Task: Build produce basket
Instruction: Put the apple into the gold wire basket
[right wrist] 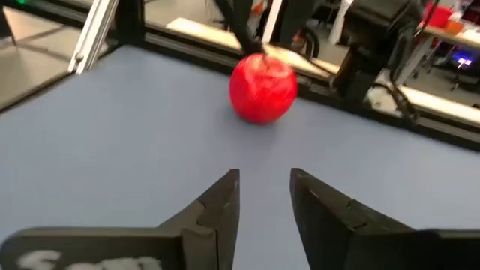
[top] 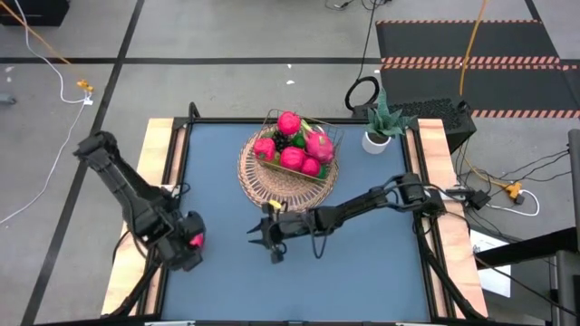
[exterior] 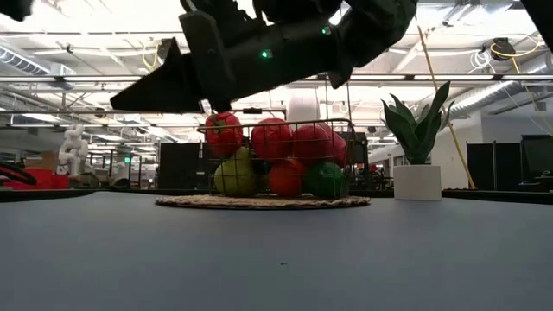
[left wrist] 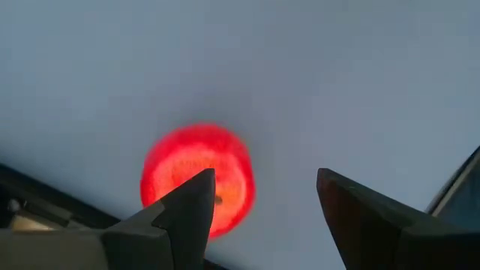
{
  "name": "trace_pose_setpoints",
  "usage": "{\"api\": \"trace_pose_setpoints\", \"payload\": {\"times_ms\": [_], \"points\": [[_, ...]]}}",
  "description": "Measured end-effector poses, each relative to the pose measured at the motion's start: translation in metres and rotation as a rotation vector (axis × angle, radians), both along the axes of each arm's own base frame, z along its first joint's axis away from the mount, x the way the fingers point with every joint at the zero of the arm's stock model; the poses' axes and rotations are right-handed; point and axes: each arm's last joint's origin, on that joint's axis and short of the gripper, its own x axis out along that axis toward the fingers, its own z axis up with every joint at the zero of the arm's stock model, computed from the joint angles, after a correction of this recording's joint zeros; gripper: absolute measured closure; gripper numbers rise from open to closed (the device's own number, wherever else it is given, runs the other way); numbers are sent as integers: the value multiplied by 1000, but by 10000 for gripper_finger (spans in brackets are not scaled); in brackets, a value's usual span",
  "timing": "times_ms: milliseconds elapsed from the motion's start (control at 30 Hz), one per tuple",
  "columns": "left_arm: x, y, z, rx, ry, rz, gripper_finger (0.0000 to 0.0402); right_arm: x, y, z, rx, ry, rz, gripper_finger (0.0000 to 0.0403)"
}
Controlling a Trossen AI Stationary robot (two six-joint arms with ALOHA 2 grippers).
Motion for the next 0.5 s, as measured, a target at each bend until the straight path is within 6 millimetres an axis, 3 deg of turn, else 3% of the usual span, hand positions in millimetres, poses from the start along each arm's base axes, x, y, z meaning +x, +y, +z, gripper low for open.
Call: {"api": "trace_pose_setpoints", "payload": {"times_ms": [300, 500], "points": [[-7, -23, -22, 97, 125, -21, 168, 0, -1, -2, 11, 29, -8, 287], [-9, -21, -30, 183, 209, -21, 226, 0, -1, -2, -4, 26, -3, 287]]}}
